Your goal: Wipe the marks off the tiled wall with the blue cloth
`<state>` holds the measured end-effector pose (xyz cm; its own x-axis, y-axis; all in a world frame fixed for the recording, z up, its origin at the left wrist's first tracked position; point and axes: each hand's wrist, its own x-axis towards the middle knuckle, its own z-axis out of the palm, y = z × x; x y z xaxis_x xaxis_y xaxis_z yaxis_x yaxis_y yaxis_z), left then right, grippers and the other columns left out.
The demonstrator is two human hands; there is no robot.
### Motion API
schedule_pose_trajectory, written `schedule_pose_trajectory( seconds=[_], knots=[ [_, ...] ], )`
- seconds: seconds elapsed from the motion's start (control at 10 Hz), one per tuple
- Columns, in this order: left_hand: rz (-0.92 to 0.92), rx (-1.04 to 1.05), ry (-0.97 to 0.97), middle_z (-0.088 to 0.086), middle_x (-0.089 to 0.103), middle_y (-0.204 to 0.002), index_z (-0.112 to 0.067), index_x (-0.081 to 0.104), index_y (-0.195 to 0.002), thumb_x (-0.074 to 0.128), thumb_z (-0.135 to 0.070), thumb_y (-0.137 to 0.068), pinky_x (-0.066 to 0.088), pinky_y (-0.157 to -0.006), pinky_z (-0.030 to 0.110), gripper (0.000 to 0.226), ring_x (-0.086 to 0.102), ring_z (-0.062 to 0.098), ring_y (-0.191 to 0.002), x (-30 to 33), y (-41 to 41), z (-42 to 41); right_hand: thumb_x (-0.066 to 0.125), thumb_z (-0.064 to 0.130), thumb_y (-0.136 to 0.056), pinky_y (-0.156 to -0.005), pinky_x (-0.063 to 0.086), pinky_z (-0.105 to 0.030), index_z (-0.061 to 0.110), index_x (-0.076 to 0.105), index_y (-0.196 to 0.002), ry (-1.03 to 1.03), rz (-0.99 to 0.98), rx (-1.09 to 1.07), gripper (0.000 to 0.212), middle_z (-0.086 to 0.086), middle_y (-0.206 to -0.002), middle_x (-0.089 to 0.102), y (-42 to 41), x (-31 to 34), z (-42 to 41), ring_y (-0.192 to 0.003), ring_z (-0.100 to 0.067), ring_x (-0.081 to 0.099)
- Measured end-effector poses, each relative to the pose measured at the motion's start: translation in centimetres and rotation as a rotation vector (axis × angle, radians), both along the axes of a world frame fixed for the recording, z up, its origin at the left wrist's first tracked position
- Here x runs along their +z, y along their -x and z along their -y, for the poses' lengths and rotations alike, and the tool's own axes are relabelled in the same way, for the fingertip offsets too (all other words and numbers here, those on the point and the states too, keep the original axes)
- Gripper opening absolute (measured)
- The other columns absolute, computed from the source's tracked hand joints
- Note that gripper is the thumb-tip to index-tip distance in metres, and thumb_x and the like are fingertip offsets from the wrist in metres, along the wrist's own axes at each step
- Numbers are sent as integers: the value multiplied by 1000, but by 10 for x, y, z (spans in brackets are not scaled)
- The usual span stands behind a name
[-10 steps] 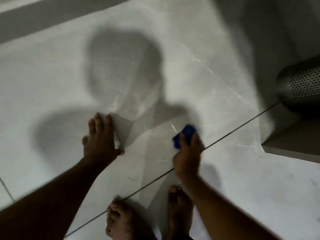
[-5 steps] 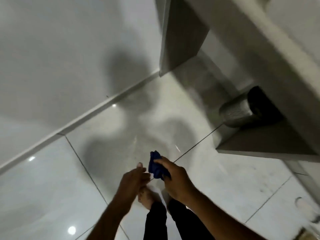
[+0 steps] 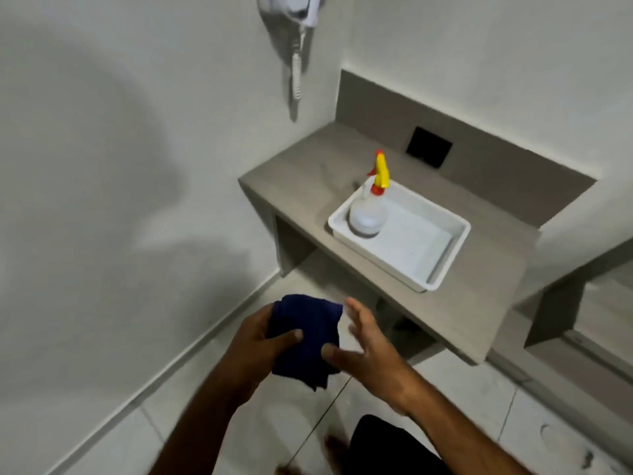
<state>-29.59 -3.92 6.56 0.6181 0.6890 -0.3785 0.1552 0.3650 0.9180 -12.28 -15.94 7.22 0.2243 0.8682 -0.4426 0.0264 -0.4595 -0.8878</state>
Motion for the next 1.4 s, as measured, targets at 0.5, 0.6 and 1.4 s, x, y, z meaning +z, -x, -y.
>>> schedule_pose_trajectory(
  seconds=[0.5,0.6,1.4],
  knots=[
    [-411,-147,-599,-7,69,-99,-19,64,-108,75,-32,-77,55,-82,29,35,65,12,-89,26,-244,-43,76,12,-80,-77,62,-46,25,65,-85,-51,327,-503,19,-2,-88,73,-205,3,-42,-82,-24,70],
    [-536,-214,-687,6,69,-112,-13,60,-114,71,-29,-82,51,-94,36,37,63,22,-103,4,-308,-55,72,15,-82,-80,56,-34,21,62,-101,74,517,-465,22,-5,-99,70,-254,-19,-65,-85,-20,65],
    [-937,-284,-1312,4,75,-83,-18,73,-84,68,-36,-80,56,-74,37,19,69,27,-80,-26,-296,-64,67,27,-87,-80,56,-39,12,61,-104,177,1339,288,23,-9,-105,64,-258,-59,-121,-93,-27,64]
  ],
)
